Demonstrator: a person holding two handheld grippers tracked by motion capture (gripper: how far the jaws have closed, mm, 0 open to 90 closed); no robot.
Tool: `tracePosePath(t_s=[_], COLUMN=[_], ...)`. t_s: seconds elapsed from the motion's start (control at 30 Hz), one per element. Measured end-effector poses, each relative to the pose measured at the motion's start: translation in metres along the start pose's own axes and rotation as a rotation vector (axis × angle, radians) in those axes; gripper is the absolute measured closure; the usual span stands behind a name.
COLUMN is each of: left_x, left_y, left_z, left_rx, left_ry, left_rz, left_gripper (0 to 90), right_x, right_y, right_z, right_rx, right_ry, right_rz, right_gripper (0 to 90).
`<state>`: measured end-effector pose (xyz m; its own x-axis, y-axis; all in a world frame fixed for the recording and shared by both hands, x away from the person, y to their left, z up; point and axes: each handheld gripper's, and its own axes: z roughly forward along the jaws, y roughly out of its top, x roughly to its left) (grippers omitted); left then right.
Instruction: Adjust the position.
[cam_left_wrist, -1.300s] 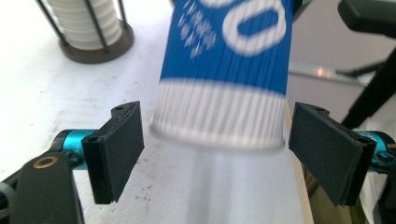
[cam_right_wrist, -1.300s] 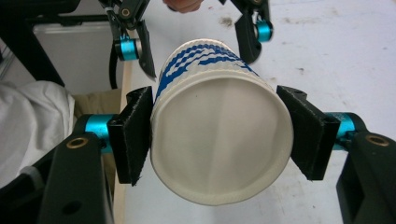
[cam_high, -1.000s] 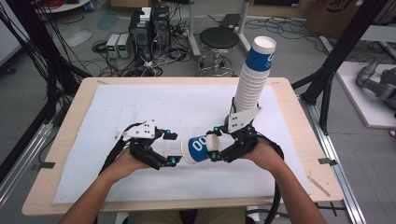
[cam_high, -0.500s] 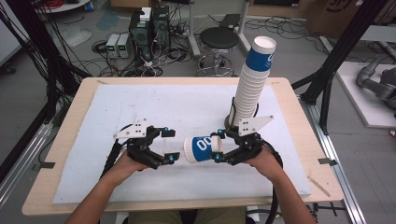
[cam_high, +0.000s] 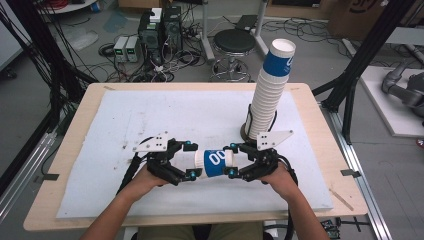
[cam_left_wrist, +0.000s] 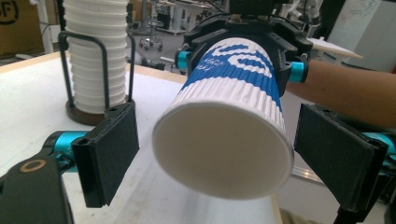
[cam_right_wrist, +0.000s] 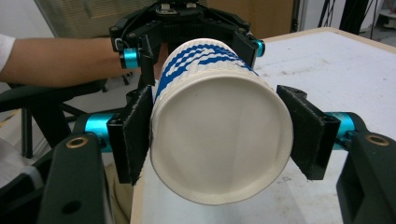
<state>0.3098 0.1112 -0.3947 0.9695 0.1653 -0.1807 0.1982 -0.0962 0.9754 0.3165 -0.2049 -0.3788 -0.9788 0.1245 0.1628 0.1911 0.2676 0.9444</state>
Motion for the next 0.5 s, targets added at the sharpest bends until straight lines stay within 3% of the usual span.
tracePosePath(t_s=[0.27, 0.5], left_x=[-0.0011, -0.0003], left_y=[-0.0022, -0.0004], left_z=[0.0053, 0.0005], left_rx=[0.008, 0.022], left_ry=[-0.022, -0.027], left_rz=[-0.001, 0.041], left_gripper=[15.1, 29.2], right_x=[-0.0013, -0.0025], right_y=[-0.0015, -0.003], right_z=[0.0002, -0.0001], right_rx=[-0.038, -0.035], right_ry=[0.026, 0.03], right_rz=[0.024, 0.032], right_gripper=[31.6, 32.4])
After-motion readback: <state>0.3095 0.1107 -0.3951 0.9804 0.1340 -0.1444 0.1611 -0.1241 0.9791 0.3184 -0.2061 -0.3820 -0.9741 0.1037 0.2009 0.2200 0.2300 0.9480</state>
